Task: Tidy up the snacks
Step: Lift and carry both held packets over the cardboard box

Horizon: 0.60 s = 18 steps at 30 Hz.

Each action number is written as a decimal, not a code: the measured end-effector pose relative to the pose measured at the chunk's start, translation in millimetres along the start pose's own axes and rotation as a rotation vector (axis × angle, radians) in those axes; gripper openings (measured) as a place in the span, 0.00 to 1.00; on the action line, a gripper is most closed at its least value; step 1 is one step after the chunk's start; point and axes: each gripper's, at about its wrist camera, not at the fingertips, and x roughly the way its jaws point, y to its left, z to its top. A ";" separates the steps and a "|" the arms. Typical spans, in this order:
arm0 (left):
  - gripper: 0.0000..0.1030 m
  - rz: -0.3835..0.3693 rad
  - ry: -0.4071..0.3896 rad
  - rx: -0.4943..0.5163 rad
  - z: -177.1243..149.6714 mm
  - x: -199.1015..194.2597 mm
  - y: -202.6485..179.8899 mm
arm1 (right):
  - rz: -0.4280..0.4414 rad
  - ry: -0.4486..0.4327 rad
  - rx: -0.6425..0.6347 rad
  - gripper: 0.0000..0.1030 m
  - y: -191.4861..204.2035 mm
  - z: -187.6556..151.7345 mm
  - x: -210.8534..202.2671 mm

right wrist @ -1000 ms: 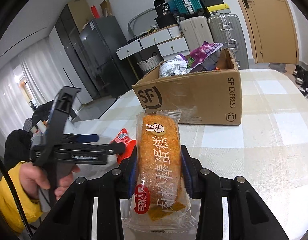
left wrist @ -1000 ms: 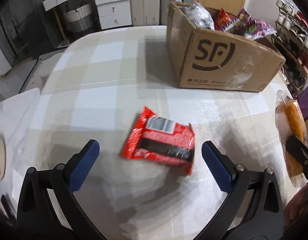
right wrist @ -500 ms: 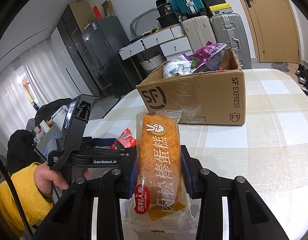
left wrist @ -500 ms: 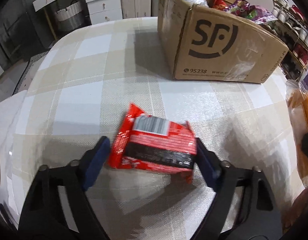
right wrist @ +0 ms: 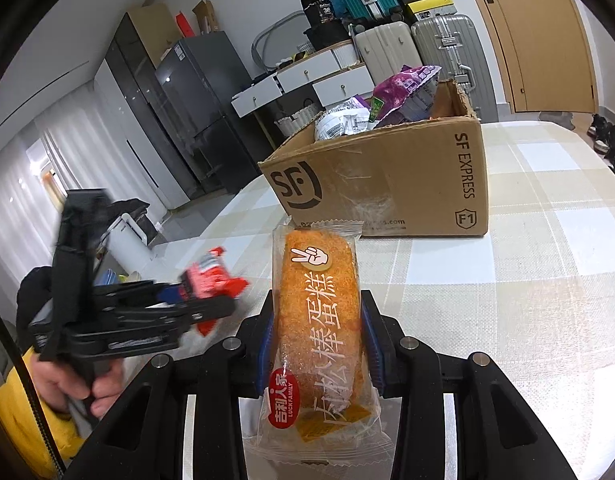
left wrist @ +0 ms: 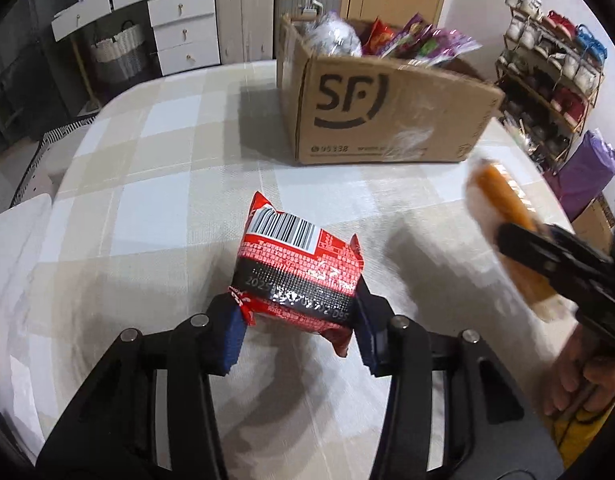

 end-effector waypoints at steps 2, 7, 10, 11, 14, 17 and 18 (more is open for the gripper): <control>0.42 -0.007 -0.022 -0.007 -4.9 -18.6 -3.6 | 0.000 -0.003 0.005 0.37 -0.3 0.1 -0.6; 0.42 -0.002 -0.107 -0.014 -18.2 -71.6 -11.1 | 0.027 -0.049 0.001 0.37 12.5 6.7 -23.2; 0.42 -0.025 -0.157 -0.033 -27.3 -105.9 -14.8 | 0.038 -0.067 -0.009 0.37 24.4 11.8 -46.3; 0.42 -0.031 -0.174 -0.036 -30.8 -117.1 -17.0 | 0.048 -0.079 -0.007 0.37 27.8 14.5 -56.0; 0.42 -0.057 -0.198 -0.020 -38.9 -143.2 -24.6 | 0.059 -0.094 -0.008 0.37 39.5 22.6 -83.9; 0.42 -0.073 -0.240 -0.015 -48.6 -171.3 -30.5 | 0.051 -0.098 -0.022 0.37 52.2 24.1 -109.7; 0.42 -0.102 -0.260 -0.019 -53.0 -183.9 -31.7 | 0.054 -0.100 -0.020 0.37 55.4 23.9 -117.8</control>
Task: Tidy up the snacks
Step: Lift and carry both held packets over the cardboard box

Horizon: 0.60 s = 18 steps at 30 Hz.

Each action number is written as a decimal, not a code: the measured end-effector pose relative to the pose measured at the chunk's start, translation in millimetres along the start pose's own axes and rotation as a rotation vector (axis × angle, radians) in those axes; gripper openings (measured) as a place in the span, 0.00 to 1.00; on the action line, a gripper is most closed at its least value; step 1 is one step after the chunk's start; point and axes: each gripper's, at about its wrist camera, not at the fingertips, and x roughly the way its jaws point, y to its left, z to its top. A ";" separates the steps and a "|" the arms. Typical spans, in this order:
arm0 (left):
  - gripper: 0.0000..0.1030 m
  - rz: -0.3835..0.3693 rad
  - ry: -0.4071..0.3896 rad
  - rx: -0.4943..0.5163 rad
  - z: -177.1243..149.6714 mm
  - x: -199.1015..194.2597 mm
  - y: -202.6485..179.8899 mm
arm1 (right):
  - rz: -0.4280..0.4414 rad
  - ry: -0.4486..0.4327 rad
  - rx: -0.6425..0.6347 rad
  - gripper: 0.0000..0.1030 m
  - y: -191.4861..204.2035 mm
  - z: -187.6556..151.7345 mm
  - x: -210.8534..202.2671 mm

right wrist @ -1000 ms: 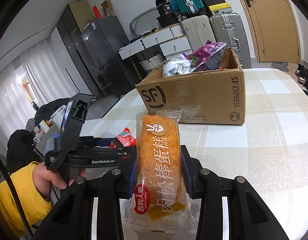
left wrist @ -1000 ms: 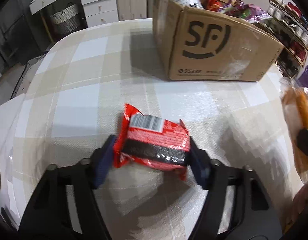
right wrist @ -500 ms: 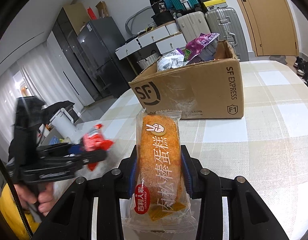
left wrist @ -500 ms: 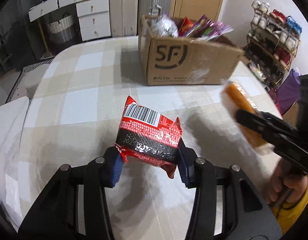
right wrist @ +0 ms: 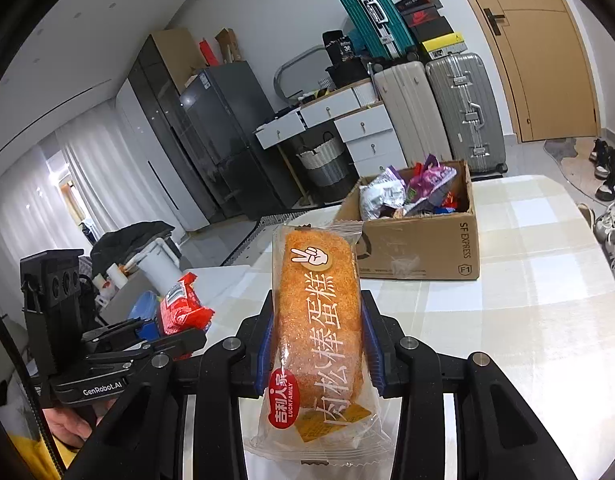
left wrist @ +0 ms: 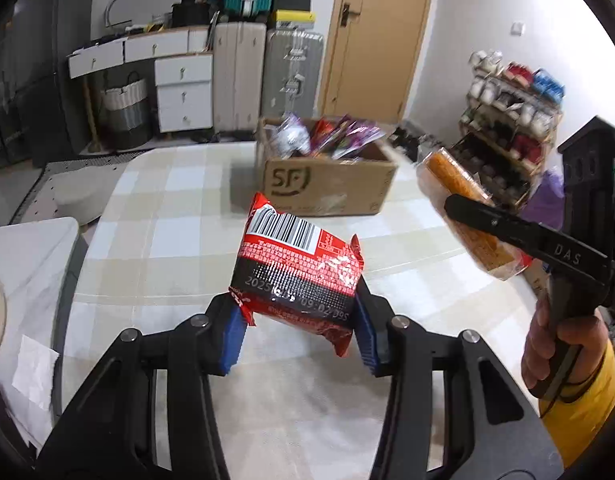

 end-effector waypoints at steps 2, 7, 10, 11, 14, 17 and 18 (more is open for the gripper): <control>0.42 -0.032 -0.022 -0.009 -1.4 -18.7 -4.3 | 0.000 -0.004 0.013 0.37 7.0 -2.3 -16.4; 0.42 -0.099 -0.072 -0.026 -10.0 -63.8 -15.7 | -0.009 -0.021 0.046 0.37 20.8 -19.5 -52.5; 0.42 -0.116 -0.084 -0.020 -18.6 -84.9 -20.5 | -0.028 -0.027 0.039 0.37 28.6 -30.3 -70.5; 0.42 -0.121 -0.085 -0.018 -20.7 -88.9 -21.4 | -0.027 -0.030 0.038 0.37 31.2 -34.2 -76.5; 0.42 -0.137 -0.088 -0.019 -29.0 -100.7 -24.3 | -0.039 -0.030 0.030 0.37 36.8 -41.2 -86.3; 0.42 -0.139 -0.087 -0.014 -35.2 -107.1 -25.9 | -0.037 -0.025 0.032 0.37 40.1 -45.3 -88.2; 0.42 -0.143 -0.085 -0.013 -36.2 -107.5 -25.8 | -0.031 -0.024 0.034 0.37 40.8 -46.5 -88.0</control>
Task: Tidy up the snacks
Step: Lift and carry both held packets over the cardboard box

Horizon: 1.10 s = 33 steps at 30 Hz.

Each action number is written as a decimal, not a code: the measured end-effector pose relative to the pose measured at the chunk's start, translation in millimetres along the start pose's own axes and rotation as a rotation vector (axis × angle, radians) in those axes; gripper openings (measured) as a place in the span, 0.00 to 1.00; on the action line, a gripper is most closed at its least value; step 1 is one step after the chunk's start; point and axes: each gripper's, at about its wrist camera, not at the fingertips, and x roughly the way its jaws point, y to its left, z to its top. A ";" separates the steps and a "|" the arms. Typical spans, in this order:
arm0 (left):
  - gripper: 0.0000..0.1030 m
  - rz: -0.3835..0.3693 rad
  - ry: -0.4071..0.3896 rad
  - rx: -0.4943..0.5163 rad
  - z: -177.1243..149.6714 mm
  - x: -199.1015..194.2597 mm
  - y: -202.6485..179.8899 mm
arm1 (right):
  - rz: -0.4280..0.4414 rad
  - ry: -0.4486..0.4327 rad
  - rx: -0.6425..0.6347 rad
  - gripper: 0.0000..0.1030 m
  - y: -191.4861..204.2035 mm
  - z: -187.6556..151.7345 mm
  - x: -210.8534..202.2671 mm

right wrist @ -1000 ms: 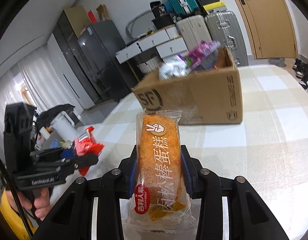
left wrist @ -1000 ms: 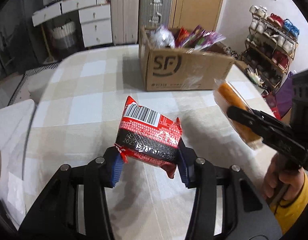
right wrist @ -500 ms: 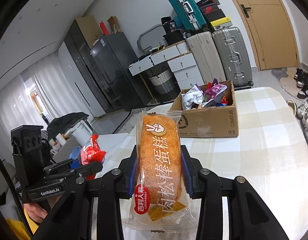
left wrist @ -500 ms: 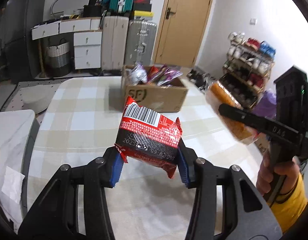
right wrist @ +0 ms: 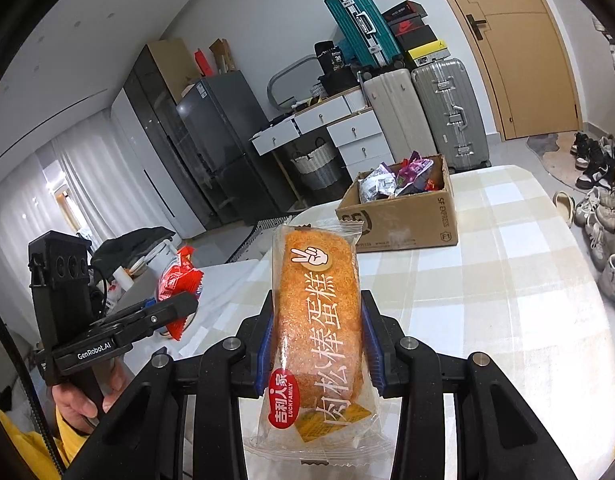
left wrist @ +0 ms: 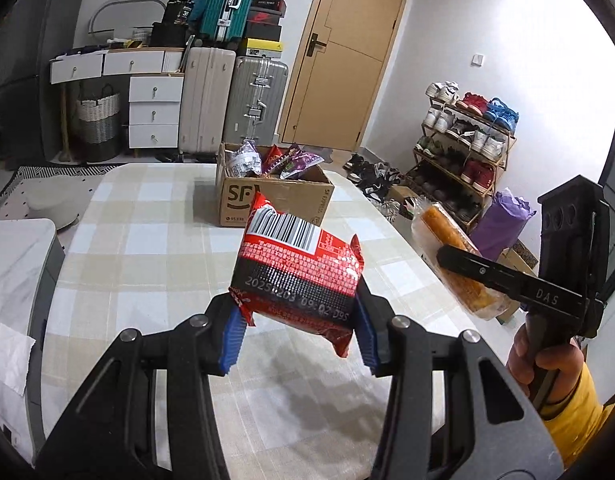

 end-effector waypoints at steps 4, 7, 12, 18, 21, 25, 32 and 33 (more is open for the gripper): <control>0.42 0.005 0.002 0.004 -4.3 -4.3 -4.2 | 0.021 0.004 0.010 0.37 -1.4 -0.6 6.9; 0.42 0.018 0.008 0.008 -5.3 -2.8 -2.6 | 0.038 0.007 0.024 0.37 -7.6 2.4 15.1; 0.42 0.043 0.022 0.048 7.4 14.7 -2.2 | 0.048 0.010 0.027 0.37 -14.7 13.2 27.5; 0.42 0.066 0.011 0.100 63.6 46.0 2.0 | 0.066 -0.026 -0.025 0.37 -9.9 66.0 35.5; 0.42 0.049 0.015 0.129 95.9 61.1 -0.9 | 0.068 -0.015 -0.050 0.37 -7.0 103.2 44.1; 0.42 0.009 0.034 0.129 142.4 86.8 0.9 | 0.068 -0.003 -0.078 0.37 -7.9 161.1 58.7; 0.42 0.061 0.075 0.122 214.5 149.1 16.9 | -0.003 0.027 -0.117 0.37 -17.4 251.5 106.8; 0.42 0.058 0.084 0.111 223.6 160.3 20.4 | -0.014 0.048 -0.116 0.37 -21.0 260.9 118.8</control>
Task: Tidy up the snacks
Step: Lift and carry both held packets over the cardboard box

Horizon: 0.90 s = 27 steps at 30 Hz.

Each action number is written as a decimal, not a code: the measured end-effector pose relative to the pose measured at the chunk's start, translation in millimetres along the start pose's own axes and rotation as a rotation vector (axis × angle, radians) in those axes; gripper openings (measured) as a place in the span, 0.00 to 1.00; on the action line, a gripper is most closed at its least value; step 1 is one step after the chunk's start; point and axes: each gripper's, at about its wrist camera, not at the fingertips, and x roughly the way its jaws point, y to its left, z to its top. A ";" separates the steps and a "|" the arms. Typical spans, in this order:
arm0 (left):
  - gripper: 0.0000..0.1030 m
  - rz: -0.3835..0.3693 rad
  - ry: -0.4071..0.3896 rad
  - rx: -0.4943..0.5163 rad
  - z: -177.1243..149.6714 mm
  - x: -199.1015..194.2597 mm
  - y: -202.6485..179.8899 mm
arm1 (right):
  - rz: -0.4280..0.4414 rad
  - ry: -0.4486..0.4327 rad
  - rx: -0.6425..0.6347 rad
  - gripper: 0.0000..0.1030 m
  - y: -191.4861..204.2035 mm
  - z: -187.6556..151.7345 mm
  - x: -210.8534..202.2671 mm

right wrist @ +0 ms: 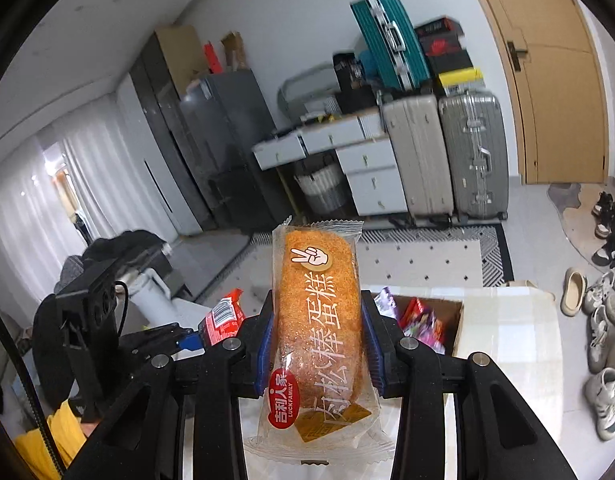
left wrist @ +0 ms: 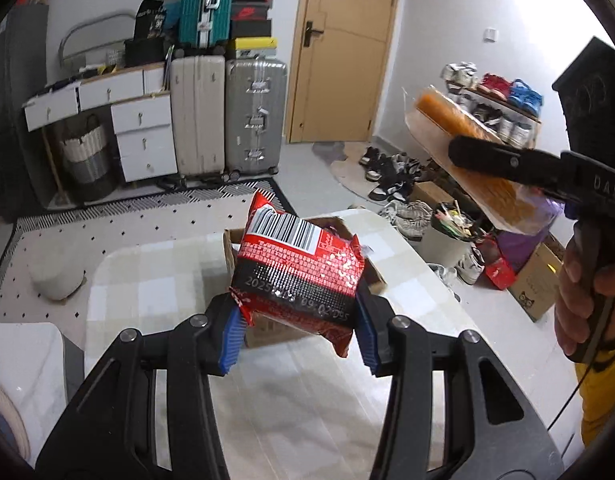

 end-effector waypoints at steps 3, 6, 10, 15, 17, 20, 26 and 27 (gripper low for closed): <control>0.42 -0.014 0.057 -0.021 34.2 46.0 13.8 | -0.041 0.069 0.011 0.37 -16.5 22.2 39.4; 0.42 -0.018 0.076 -0.007 60.9 86.7 23.1 | -0.051 0.150 0.054 0.37 -37.1 34.0 80.8; 0.42 -0.024 0.136 -0.010 77.2 150.2 32.4 | -0.091 0.219 0.072 0.37 -59.9 36.2 125.9; 0.42 -0.033 0.206 -0.007 65.0 208.5 34.9 | -0.097 0.288 0.104 0.37 -83.2 20.4 162.5; 0.42 -0.046 0.229 -0.002 55.5 227.4 35.5 | -0.104 0.311 0.101 0.37 -89.1 12.9 173.5; 0.42 -0.036 0.257 -0.002 44.3 251.9 38.7 | -0.109 0.339 0.090 0.37 -93.9 3.3 184.8; 0.42 -0.044 0.295 -0.011 27.1 292.2 45.0 | -0.127 0.362 0.086 0.37 -103.8 -3.9 197.0; 0.42 -0.046 0.299 -0.010 25.3 298.1 47.1 | -0.128 0.364 0.085 0.37 -104.0 -5.0 198.2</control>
